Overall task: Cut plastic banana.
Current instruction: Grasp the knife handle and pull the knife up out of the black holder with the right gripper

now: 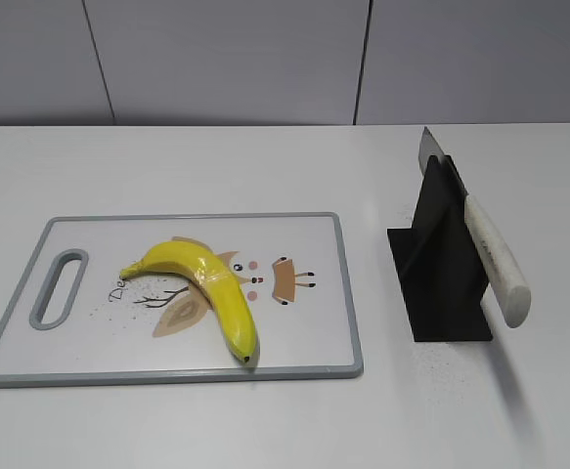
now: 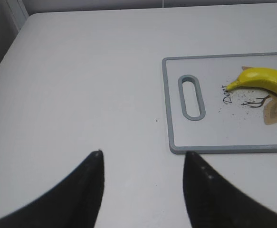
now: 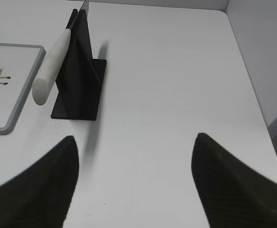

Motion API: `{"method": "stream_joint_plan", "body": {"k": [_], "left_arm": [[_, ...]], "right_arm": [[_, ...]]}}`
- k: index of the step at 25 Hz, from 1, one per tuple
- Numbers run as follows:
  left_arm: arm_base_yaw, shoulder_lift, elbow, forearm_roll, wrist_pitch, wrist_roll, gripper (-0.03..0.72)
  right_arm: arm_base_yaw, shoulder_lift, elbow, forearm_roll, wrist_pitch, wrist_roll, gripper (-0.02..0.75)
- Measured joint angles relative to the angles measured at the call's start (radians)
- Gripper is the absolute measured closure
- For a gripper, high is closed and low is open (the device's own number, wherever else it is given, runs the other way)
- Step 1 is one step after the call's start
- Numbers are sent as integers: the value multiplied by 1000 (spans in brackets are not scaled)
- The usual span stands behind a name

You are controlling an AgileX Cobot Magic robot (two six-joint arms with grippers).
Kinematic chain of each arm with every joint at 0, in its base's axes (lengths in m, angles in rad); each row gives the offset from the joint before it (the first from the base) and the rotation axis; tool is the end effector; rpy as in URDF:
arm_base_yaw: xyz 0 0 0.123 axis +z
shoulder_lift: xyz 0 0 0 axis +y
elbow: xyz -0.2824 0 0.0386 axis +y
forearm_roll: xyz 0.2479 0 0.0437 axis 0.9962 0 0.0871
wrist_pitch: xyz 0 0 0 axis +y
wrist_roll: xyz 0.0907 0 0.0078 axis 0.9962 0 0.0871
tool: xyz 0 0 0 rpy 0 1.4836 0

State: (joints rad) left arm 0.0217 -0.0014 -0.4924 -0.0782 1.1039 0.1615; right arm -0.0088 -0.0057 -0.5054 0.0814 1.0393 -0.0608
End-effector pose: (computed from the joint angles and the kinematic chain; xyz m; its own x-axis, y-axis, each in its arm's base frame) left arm -0.0061 -0.0065 0.2718 -0.4894 0.1150 -0.8645 0.1012 0.9921 0.0747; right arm -0.0056 0.0064 0.2806 -0.4244 -0.0157 -0.9054 -0.0629 0.9979 0.0122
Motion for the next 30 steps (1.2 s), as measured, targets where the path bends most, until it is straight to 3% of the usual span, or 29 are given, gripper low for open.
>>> {"method": "stream_joint_plan", "body": {"k": [5, 15, 30], "left_arm": [[0, 0, 0, 0, 0, 0, 174], [0, 0, 0, 0, 0, 0, 174], [0, 0, 0, 0, 0, 0, 189]], "right_arm": [[0, 50, -44, -19, -3, 0, 177], [0, 420, -155, -18, -9, 0, 183], [-1, 903, -380, 64, 42, 0, 209]]}}
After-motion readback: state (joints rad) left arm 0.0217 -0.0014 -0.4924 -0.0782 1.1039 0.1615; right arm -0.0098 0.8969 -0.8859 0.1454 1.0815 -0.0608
